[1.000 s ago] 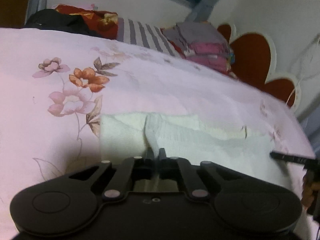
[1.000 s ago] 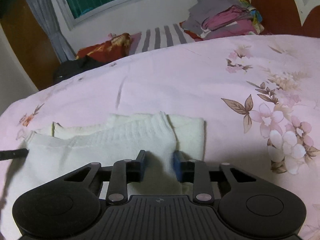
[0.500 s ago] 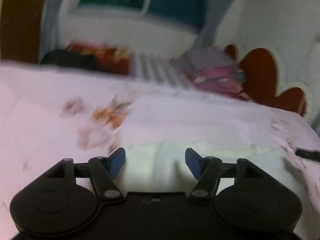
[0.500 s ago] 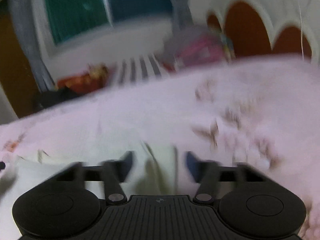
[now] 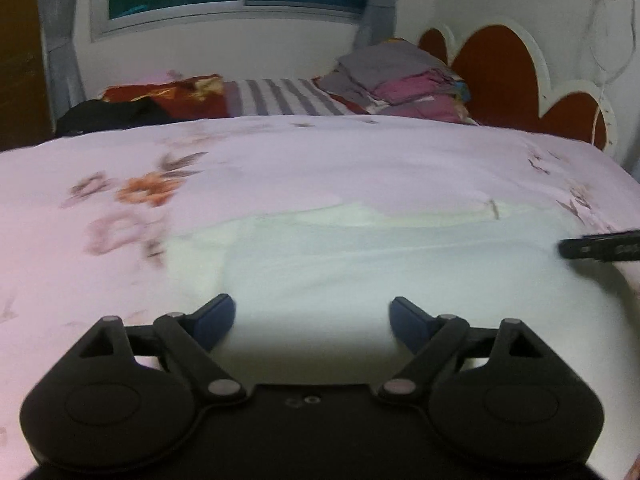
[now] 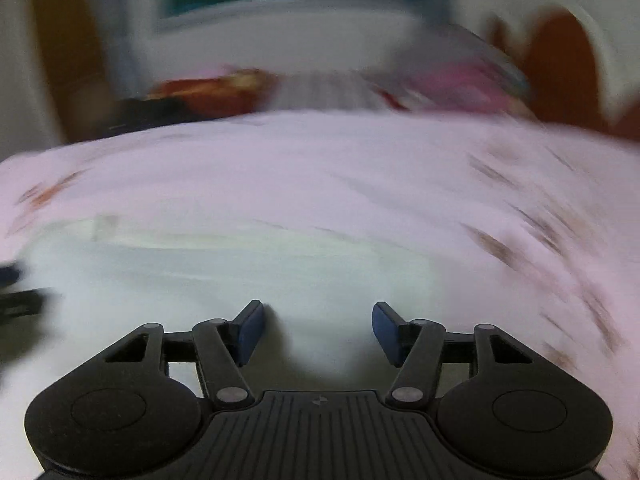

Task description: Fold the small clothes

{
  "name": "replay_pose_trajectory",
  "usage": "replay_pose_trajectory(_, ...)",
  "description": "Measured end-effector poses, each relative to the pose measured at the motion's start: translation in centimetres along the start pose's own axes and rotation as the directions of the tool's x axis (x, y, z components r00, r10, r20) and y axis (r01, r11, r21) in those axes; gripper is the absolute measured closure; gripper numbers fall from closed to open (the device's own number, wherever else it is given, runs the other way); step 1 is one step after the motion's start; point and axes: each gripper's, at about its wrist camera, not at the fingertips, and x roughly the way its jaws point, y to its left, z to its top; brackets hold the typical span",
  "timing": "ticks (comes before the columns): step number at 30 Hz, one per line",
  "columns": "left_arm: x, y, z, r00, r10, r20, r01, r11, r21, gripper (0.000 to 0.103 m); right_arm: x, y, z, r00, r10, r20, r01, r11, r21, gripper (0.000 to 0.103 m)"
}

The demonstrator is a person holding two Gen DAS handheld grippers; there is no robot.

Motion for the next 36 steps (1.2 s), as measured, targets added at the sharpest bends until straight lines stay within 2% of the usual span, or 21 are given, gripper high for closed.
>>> replay_pose_trajectory(2,-1.4,-0.3,0.5,1.0,0.018,-0.002,-0.018,1.0,-0.01,0.019,-0.9,-0.9,0.2,1.0,-0.023,0.008,0.023,1.0,0.007,0.044)
replay_pose_trajectory(3,-2.5,-0.7,0.6,1.0,0.013,0.026,-0.013,1.0,-0.003,0.017,-1.9,-0.8,0.2,0.999,-0.022,0.035,0.022,1.0,0.002,0.044)
replay_pose_trajectory(5,-4.3,-2.1,0.5,0.996,-0.022,0.091,0.022,1.0,0.003,0.013,-4.0,0.6,0.0,0.994,0.055,0.09,-0.053,0.998,-0.019,0.044)
replay_pose_trajectory(6,-4.7,-3.2,0.3,0.994,-0.048,0.098,0.048,0.999,0.009,0.013,-4.8,1.9,-0.4,0.991,0.091,0.093,-0.086,0.995,-0.058,0.044)
replay_pose_trajectory(9,-3.8,-6.7,-0.1,0.994,-0.087,0.067,0.083,0.995,0.049,0.016,-5.4,6.0,-1.8,0.982,0.179,0.051,-0.167,0.969,-0.181,0.044)
replay_pose_trajectory(10,-3.4,-7.5,-0.4,0.994,-0.093,0.054,0.09,0.994,0.058,0.016,-5.1,6.9,-2.3,0.982,0.185,0.031,-0.175,0.964,-0.201,0.044)
replay_pose_trajectory(12,-2.3,-8.2,-1.2,0.995,-0.097,0.007,0.096,0.993,0.071,0.017,-4.0,7.9,-3.1,0.985,0.172,-0.006,-0.169,0.959,-0.227,0.044)
replay_pose_trajectory(13,-1.8,-8.3,-1.7,0.997,-0.073,-0.02,0.075,0.994,0.085,0.018,-3.7,8.2,-3.9,0.988,0.155,-0.02,-0.156,0.96,-0.234,0.044)
replay_pose_trajectory(15,-2.1,-7.6,-2.4,0.999,-0.053,-0.005,0.053,0.994,0.095,0.018,-3.5,7.3,-4.2,0.992,0.129,-0.01,-0.128,0.963,-0.239,0.044)
replay_pose_trajectory(18,-3.3,-6.6,-2.2,1.0,-0.01,0.003,0.009,0.996,0.085,0.022,-4.0,5.3,-3.9,0.998,0.059,-0.007,-0.06,0.982,-0.181,0.045)
replay_pose_trajectory(19,-3.7,-6.8,-2.1,1.0,-0.008,0.009,0.008,0.996,0.084,0.022,-4.6,5.5,-4.1,0.998,0.064,-0.007,-0.064,0.985,-0.161,0.045)
replay_pose_trajectory(21,-4.6,-7.1,-2.3,0.999,-0.049,0.018,0.048,0.998,0.045,0.021,-5.8,6.1,-4.0,0.994,0.107,0.005,-0.105,0.983,-0.153,0.045)
replay_pose_trajectory(23,-5.0,-8.1,-3.2,0.997,-0.076,-0.001,0.076,0.997,0.033,0.022,-6.2,7.3,-4.7,0.989,0.141,-0.033,-0.145,0.973,-0.178,0.045)
replay_pose_trajectory(25,-4.9,-9.2,-4.5,0.999,-0.028,-0.032,0.03,0.998,0.059,0.022,-5.6,8.6,-6.2,0.992,0.085,-0.093,-0.105,0.966,-0.235,0.045)
replay_pose_trajectory(27,-5.4,-8.5,-6.0,0.999,0.02,-0.048,-0.019,0.999,0.027,0.025,-5.8,8.4,-7.1,0.995,0.034,-0.09,-0.056,0.969,-0.242,0.044)
replay_pose_trajectory(29,-6.8,-7.3,-7.1,0.999,0.031,-0.03,-0.032,0.999,-0.018,0.027,-6.8,7.7,-7.3,0.996,-0.011,-0.089,-0.009,0.975,-0.22,0.045)
replay_pose_trajectory(30,-7.5,-7.1,-7.3,0.998,0.047,-0.029,-0.048,0.999,-0.018,0.031,-7.8,7.4,-7.3,0.998,-0.011,-0.063,-0.003,0.977,-0.213,0.045)
replay_pose_trajectory(32,-9.1,-7.2,-7.7,0.999,0.049,-0.009,-0.049,0.998,-0.024,0.032,-10.3,7.5,-8.2,0.997,0.066,-0.026,-0.07,0.98,-0.185,0.046)
replay_pose_trajectory(33,-9.8,-7.5,-7.8,0.999,0.035,0.004,-0.035,0.999,-0.034,0.032,-11.0,7.9,-8.6,0.995,0.096,-0.02,-0.098,0.977,-0.188,0.053)
replay_pose_trajectory(36,-10.5,-9.4,-8.0,1.0,0.007,0.012,-0.007,1.0,-0.023,0.031,-11.2,10.3,-9.7,0.992,0.117,-0.051,-0.126,0.966,-0.226,0.061)
